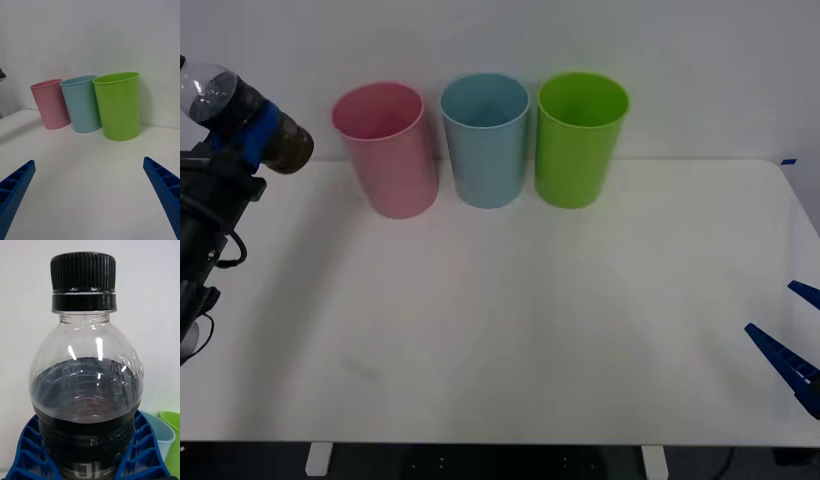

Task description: Grasp the object on the table and drop it into the matching bin: aluminum can to the light blue bin, PET bottle to the pink bin.

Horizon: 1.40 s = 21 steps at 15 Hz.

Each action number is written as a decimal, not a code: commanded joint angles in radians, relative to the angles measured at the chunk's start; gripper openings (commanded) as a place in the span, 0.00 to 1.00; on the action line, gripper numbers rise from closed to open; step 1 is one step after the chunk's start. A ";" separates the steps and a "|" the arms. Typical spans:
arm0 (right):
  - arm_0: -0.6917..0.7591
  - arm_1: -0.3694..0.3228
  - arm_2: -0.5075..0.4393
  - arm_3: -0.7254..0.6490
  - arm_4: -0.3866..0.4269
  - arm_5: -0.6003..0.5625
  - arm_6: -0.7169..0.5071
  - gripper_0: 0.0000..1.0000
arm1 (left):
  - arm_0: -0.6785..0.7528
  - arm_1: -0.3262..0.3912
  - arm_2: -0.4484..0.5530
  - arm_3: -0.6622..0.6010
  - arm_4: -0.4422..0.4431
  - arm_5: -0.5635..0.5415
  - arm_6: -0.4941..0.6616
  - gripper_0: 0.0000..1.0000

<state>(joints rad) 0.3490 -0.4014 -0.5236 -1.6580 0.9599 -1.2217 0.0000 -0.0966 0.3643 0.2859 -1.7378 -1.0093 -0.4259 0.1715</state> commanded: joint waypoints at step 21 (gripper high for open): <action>0.000 0.000 0.000 0.000 0.000 0.000 0.000 1.00 | -0.680 0.048 -0.192 0.718 -0.252 0.072 -0.010 0.01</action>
<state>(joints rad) 0.3491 -0.4014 -0.5236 -1.6580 0.9599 -1.2217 0.0000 -0.7752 0.4128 0.0984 -1.0211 -1.2630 -0.3585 0.1612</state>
